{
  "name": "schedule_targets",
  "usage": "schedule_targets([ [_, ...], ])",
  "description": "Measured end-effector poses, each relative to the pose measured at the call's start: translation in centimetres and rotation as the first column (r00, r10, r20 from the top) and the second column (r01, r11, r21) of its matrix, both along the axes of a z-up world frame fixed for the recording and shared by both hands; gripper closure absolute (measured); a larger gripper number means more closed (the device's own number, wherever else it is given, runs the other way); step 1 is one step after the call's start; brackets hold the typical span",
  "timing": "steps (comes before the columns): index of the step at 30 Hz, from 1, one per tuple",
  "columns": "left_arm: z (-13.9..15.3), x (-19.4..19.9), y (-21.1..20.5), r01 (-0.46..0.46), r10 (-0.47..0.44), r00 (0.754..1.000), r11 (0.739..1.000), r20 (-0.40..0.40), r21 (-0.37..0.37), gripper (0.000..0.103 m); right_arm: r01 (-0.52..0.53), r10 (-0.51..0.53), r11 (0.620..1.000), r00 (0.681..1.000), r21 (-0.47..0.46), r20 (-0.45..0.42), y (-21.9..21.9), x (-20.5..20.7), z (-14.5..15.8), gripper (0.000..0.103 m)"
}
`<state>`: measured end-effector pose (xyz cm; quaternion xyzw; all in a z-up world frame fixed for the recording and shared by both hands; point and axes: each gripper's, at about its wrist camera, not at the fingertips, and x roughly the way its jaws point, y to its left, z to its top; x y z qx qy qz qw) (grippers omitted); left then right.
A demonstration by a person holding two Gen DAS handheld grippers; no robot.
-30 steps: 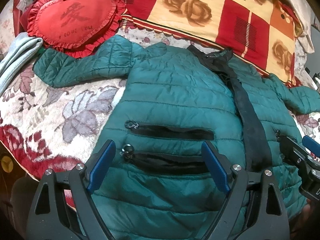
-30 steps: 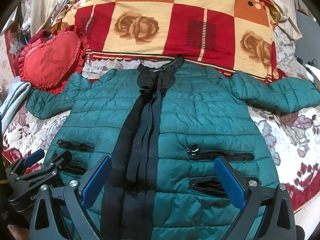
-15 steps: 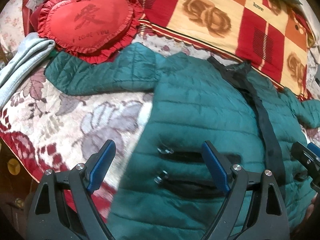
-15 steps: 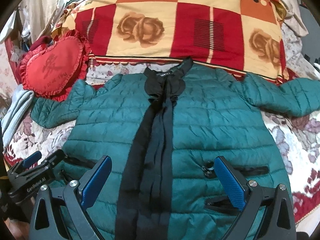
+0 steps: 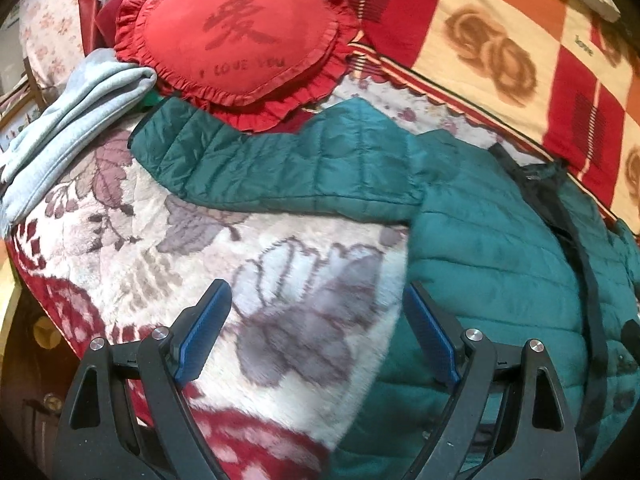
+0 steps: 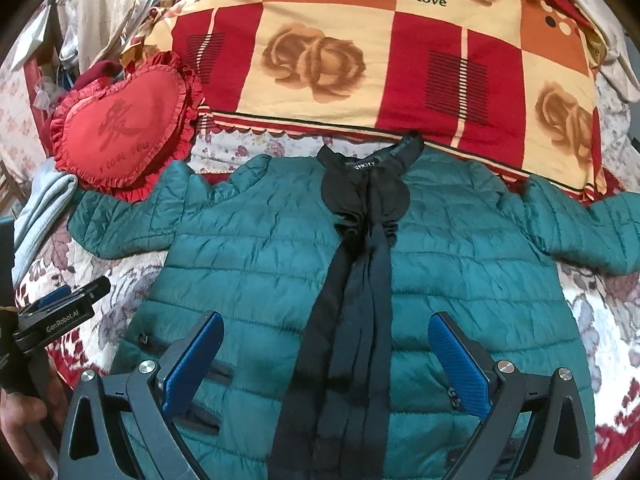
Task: Fold large clothes
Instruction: 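Move the left gripper to the cuff of the jacket sleeve nearest it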
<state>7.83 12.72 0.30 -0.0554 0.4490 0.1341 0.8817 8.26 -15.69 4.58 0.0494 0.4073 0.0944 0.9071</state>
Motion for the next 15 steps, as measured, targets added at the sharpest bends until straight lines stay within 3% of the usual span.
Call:
schedule_targets([
  [15,-0.4,3.8,7.4,-0.121,0.117,0.992,0.988,0.045,0.093,0.015,0.016,-0.016,1.0,1.0,-0.01,-0.009,0.0,2.7,-0.4,0.002],
])
